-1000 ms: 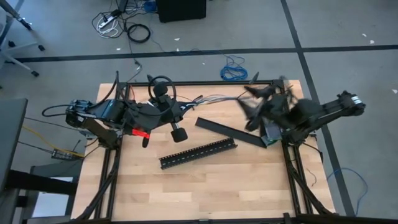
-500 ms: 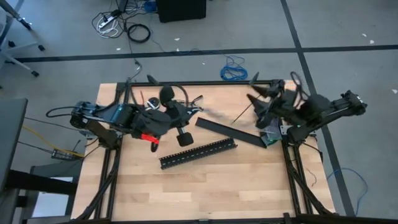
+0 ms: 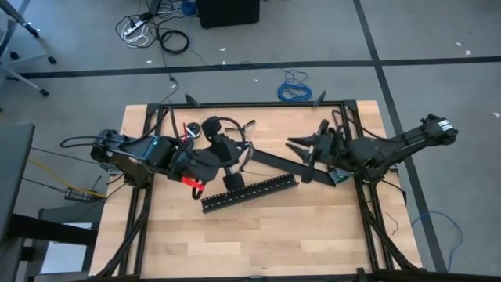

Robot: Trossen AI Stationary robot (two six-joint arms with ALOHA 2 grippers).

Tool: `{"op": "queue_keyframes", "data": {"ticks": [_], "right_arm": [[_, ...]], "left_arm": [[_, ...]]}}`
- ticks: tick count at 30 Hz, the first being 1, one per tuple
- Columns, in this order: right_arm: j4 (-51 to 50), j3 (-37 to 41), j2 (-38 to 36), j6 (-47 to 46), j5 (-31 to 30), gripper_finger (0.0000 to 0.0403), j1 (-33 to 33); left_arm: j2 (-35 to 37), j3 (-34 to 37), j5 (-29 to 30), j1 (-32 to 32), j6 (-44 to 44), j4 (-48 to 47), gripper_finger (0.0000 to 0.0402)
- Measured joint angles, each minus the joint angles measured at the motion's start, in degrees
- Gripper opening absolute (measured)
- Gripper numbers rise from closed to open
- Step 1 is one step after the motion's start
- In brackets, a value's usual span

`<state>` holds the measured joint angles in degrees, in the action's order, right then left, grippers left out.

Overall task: Ziptie cables
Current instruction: Put the wrapped cables into the black cable duct

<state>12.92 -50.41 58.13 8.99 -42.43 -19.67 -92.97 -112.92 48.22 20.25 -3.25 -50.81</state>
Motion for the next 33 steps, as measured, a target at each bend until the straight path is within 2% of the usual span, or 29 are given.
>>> {"op": "queue_keyframes", "data": {"ticks": [5,8,11,15,18,23,33], "right_arm": [[-3.5,0.0,1.9,-1.0,2.9,0.0114,2.6],[-4.0,0.0,3.5,-4.7,3.7,0.0156,4.0],[-4.1,0.0,5.8,-8.6,4.9,0.0200,5.3],[-2.6,0.0,9.9,-10.3,10.6,0.0246,6.5],[-1.2,0.0,13.4,-10.4,10.5,0.0271,7.1],[2.0,0.0,18.2,-10.8,11.2,0.0291,7.6],[9.0,0.0,24.3,-11.8,15.9,0.0288,8.0]], "left_arm": [[0.2,-3.0,-1.3,0.1,1.2,0.3,0.0000],[0.2,-4.4,-1.4,0.2,1.3,0.2,0.0000],[0.2,-5.6,-1.4,0.3,1.4,0.2,0.0000],[0.2,-6.0,-1.5,0.1,1.9,0.2,0.0000],[0.2,-6.0,-1.7,-0.1,2.4,0.3,0.0000],[0.2,-6.0,-1.9,0.0,2.6,0.3,0.0000],[0.2,-6.0,-2.1,-0.4,2.9,0.8,0.0000]]}}
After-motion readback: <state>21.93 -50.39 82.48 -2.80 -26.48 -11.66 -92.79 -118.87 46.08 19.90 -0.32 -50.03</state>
